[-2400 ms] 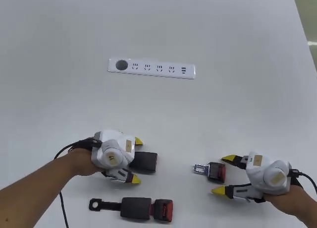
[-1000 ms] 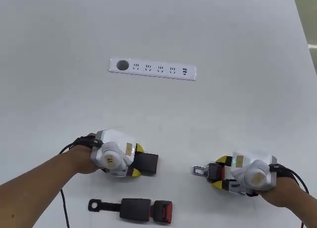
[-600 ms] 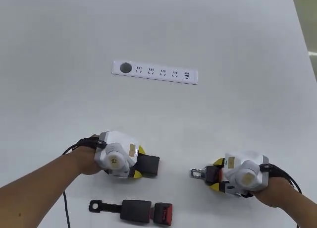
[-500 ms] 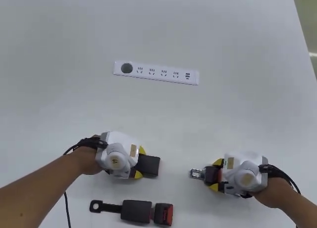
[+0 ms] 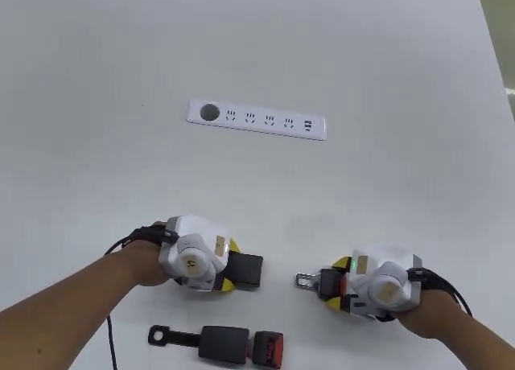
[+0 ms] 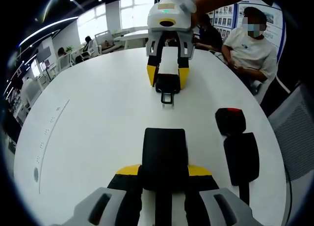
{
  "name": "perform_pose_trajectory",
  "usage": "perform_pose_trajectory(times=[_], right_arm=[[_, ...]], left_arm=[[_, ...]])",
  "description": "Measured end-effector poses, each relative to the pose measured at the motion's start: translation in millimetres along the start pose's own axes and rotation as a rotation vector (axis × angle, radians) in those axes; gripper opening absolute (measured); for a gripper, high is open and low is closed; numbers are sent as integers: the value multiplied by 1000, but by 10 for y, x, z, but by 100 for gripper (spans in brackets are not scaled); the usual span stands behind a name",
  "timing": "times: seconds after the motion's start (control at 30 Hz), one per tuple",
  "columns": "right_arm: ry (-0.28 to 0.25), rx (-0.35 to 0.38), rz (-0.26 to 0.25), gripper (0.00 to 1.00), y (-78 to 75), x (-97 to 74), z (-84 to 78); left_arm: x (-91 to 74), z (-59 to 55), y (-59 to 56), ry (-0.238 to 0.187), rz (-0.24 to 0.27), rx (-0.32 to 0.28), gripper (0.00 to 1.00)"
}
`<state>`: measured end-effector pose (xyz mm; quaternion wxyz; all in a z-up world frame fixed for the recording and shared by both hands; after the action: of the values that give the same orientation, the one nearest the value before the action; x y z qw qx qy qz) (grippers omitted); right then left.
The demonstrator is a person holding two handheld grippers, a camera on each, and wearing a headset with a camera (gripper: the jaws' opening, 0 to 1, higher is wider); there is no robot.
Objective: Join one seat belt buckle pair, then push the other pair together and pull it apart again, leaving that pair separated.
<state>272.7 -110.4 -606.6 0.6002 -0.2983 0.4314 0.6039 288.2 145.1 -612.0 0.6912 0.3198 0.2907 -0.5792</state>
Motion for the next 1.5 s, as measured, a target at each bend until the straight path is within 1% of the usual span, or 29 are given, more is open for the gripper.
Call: perform_pose_trajectory(times=[0.1, 0.17, 0.37, 0.4, 0.5, 0.57, 0.63, 0.9, 0.97, 1.13, 1.33, 1.4, 1.5], right_arm=[[-8, -3, 0, 33, 14, 24, 77], [-10, -2, 0, 33, -1, 38, 74], [-16, -9, 1, 33, -5, 110, 151], [-19, -8, -1, 33, 9, 122, 191], [-23, -8, -1, 33, 1, 148, 223], [-25, -13, 0, 33, 20, 162, 278], [-29, -16, 2, 33, 5, 183, 293], [-43, -24, 5, 33, 5, 250, 436], [-39, -25, 4, 33, 16, 264, 474], [-40, -27, 5, 33, 15, 283, 524], [-53, -25, 4, 33, 14, 343, 614], [-44, -27, 5, 33, 7, 344, 617], [-50, -23, 6, 33, 6, 347, 609]], left_arm=[[3, -1, -8, 2, 0, 1, 33], [5, -2, -11, 2, 0, 1, 33], [9, 1, -23, 5, 0, 1, 33], [7, 6, -28, 5, 0, 2, 33], [-4, 26, -38, 6, 0, 2, 33], [-6, 31, -42, 6, 0, 2, 33], [-5, 30, -44, 5, 0, 3, 33], [4, 17, -44, 6, 0, 2, 33], [7, 16, -44, 7, 1, 2, 33], [7, 20, -43, 9, 0, 4, 33], [8, 26, -45, 13, 0, 5, 33], [5, 30, -46, 12, 0, 4, 33], [-1, 36, -48, 10, 0, 7, 33]])
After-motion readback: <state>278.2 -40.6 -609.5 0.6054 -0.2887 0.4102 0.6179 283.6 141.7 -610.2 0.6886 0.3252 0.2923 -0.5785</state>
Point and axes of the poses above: the centre of the closed fingertips' face, and the gripper's own axes: x roughly forward along the fingers, y roughly to its left, z roughly out of its top, the point moved 10 cm from there along -x, roughly backward along the fingers, and after that the axes turned 9 degrees about z, right-handed, at the moved point
